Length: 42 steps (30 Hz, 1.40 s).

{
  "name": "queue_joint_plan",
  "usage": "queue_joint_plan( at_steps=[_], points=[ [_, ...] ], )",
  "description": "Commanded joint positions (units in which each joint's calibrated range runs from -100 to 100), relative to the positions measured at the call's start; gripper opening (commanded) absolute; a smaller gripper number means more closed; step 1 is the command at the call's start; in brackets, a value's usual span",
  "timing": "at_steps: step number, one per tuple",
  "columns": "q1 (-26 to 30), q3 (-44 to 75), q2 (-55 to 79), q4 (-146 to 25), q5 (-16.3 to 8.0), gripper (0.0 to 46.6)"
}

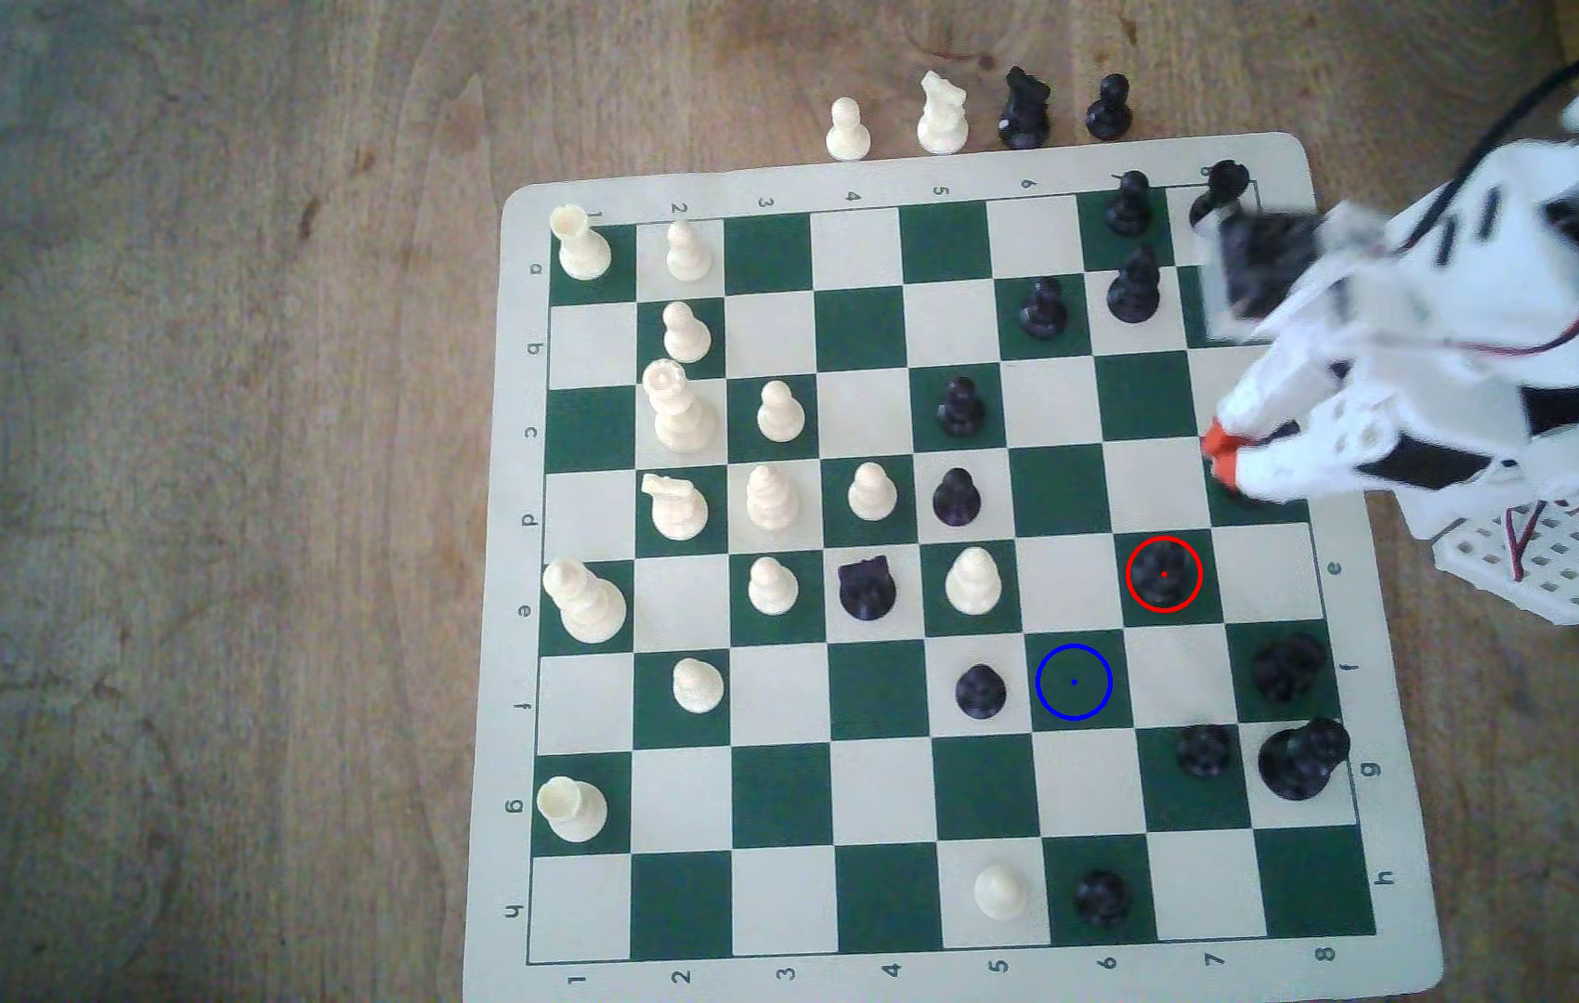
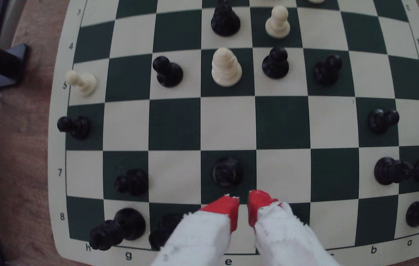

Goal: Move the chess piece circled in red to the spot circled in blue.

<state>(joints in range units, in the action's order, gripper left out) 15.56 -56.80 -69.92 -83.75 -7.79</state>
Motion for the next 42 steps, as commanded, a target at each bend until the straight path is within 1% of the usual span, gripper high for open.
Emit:
queue_joint_plan(
  at_steps=[1, 4, 9, 13, 17, 22, 27, 31, 35, 42],
  points=[
    [0.6, 7.1, 4.8, 0.0, 0.5, 6.6],
    [0.8, 7.5, 6.7, 0.0, 0.6, 9.4],
    [2.4, 7.0, 9.7, -0.5, 1.0, 12.3],
    [3.3, 6.7, 13.0, 0.0, 1.1, 13.2],
    [3.9, 3.9, 13.3, 4.6, 1.6, 12.1],
    [3.4, -1.0, 11.6, 7.3, 1.7, 15.8],
    [3.1, -1.9, 11.3, 7.7, 1.8, 15.7],
    [3.3, -3.5, 11.9, 9.8, 2.1, 13.7],
    [2.8, -6.0, 11.9, 12.2, 2.8, 13.7],
    [1.9, -7.3, 12.4, 13.1, 3.4, 13.8]
  ],
)
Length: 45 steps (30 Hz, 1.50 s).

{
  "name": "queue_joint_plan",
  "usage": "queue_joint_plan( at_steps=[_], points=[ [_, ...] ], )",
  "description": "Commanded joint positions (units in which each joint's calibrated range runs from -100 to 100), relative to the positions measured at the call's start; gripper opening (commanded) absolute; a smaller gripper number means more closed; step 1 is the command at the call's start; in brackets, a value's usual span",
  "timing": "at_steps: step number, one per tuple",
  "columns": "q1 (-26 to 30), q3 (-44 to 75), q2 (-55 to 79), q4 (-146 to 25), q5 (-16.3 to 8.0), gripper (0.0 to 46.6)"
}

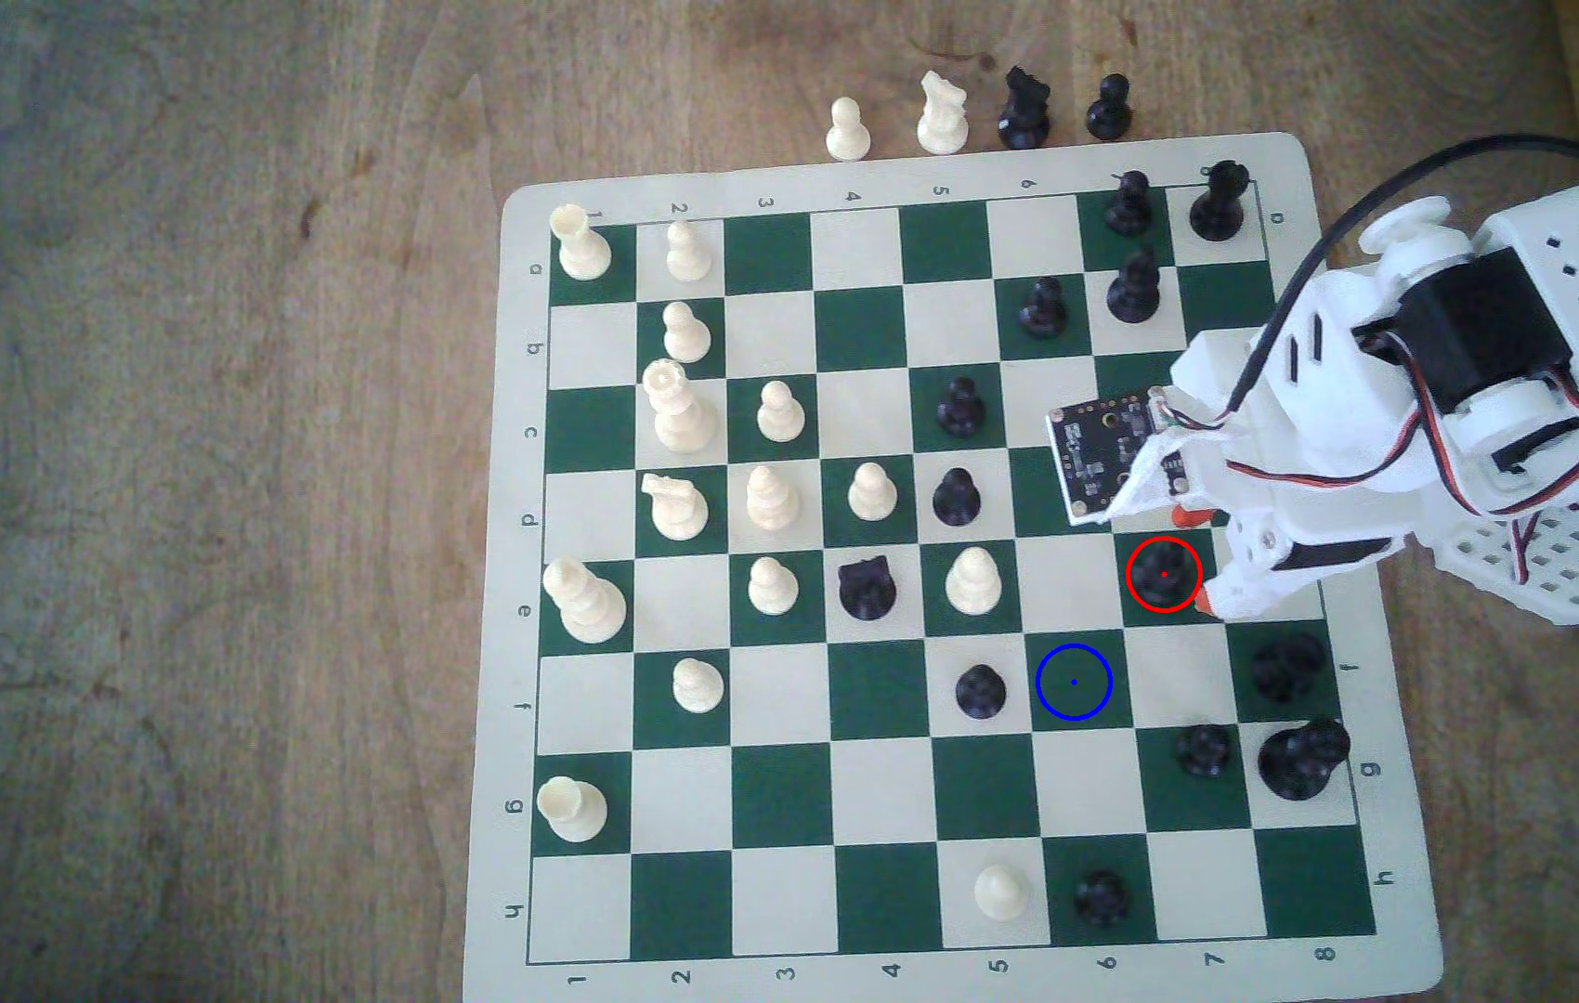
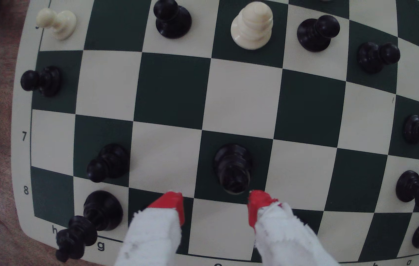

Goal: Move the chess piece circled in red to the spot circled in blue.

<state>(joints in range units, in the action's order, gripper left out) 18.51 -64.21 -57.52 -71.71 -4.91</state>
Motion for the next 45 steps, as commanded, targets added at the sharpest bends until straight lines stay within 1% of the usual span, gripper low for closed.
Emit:
queue_joint_plan(
  at_steps=[1, 5, 11, 13, 27, 41, 45],
  points=[
    [-1.2, -0.4, 0.0, 1.4, 0.6, 13.8],
    [-2.0, -2.5, 0.6, 2.6, 1.3, 13.6],
    [-2.2, -3.2, 1.4, 4.3, 1.3, 13.6],
    [-2.0, -3.6, 1.9, 5.0, 1.4, 14.3],
    [-1.3, -4.9, 4.5, 9.4, 1.1, 13.9],
    [-0.6, -3.7, 6.8, 10.5, 0.8, 12.1],
    [-0.4, -2.8, 7.4, 10.5, 0.7, 10.1]
  ],
)
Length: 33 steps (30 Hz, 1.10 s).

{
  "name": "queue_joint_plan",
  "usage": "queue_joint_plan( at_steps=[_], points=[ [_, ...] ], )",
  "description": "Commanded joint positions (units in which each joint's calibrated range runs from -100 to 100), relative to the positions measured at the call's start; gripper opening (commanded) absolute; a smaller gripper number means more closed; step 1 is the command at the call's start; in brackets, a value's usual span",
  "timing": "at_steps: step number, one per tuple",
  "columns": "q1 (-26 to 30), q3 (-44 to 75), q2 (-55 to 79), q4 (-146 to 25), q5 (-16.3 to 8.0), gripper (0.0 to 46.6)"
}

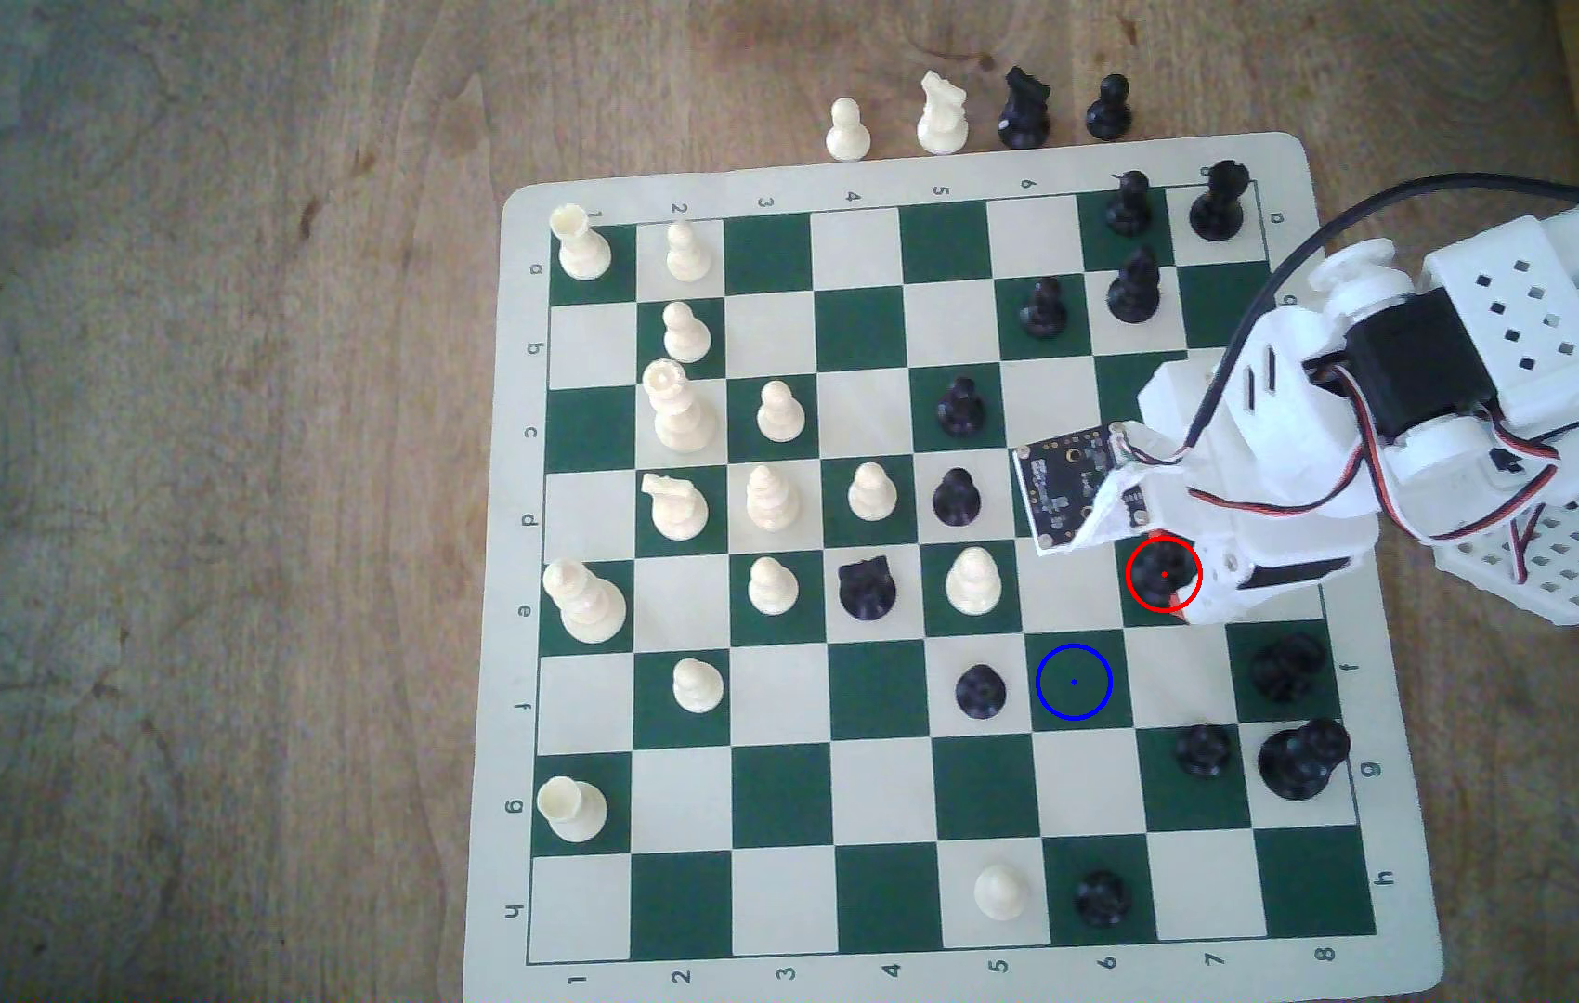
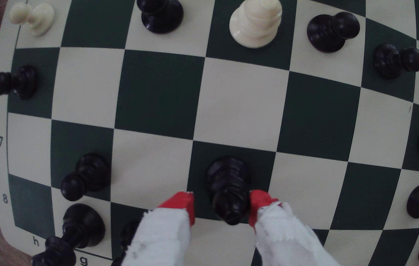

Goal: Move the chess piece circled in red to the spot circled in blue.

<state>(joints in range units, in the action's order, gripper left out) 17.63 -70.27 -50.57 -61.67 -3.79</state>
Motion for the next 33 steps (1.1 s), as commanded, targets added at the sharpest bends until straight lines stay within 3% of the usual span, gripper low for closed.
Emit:
queue_joint_plan(
  at_steps=[1, 3, 5, 22, 33],
  points=[
    [0.6, 3.4, 0.6, 0.5, -0.4, 7.7],
    [1.0, 3.5, 0.7, 0.5, -0.6, 2.6],
    [1.2, 3.6, 1.1, 0.4, -0.7, 0.7],
    [0.6, 18.3, -1.1, -9.3, -1.3, 0.3],
    [6.3, 24.5, 14.6, 1.2, -2.6, 0.5]
  ],
)
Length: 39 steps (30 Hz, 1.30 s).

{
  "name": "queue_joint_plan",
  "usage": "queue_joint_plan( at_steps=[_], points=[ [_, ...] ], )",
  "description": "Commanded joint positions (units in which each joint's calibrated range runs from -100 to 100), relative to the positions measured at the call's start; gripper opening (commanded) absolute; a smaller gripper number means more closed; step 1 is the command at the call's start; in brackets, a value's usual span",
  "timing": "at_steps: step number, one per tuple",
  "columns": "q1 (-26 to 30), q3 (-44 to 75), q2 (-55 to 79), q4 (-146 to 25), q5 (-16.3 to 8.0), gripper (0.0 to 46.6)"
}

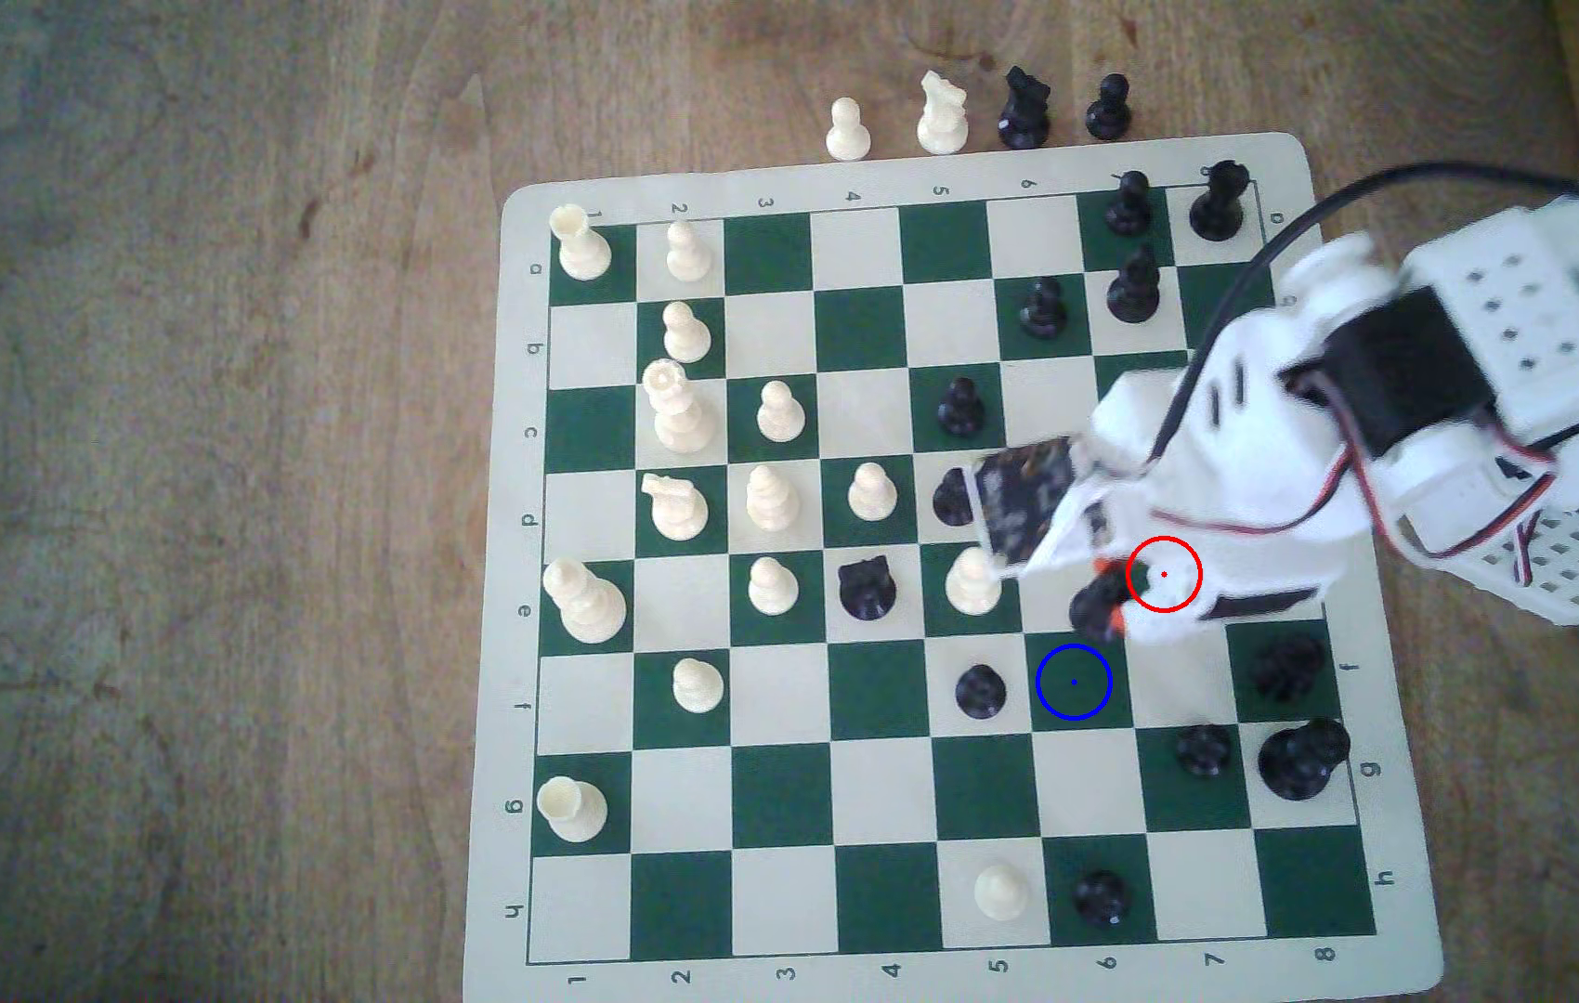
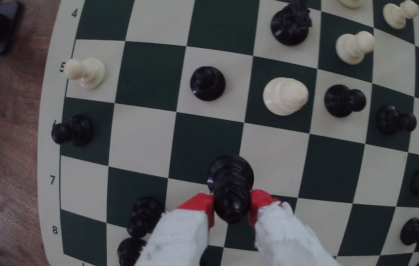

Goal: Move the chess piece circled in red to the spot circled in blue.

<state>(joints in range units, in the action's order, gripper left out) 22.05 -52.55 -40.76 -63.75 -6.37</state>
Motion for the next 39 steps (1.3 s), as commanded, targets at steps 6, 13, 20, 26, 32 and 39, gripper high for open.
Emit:
queue_joint_plan(
  at_steps=[6, 13, 20, 26, 32, 39],
  points=[
    [3.5, 9.7, 11.9, 5.8, 0.0, 0.5],
    [3.4, 10.3, 15.6, 6.1, 0.2, 0.5],
    [3.8, 10.4, 17.8, 6.5, 0.2, 0.6],
    [4.0, 11.3, 18.7, 6.7, 0.0, 0.6],
    [4.2, 11.6, 19.2, 7.3, 0.0, 0.8],
    [4.0, 11.6, 20.0, 7.3, 0.2, 1.1]
  ],
)
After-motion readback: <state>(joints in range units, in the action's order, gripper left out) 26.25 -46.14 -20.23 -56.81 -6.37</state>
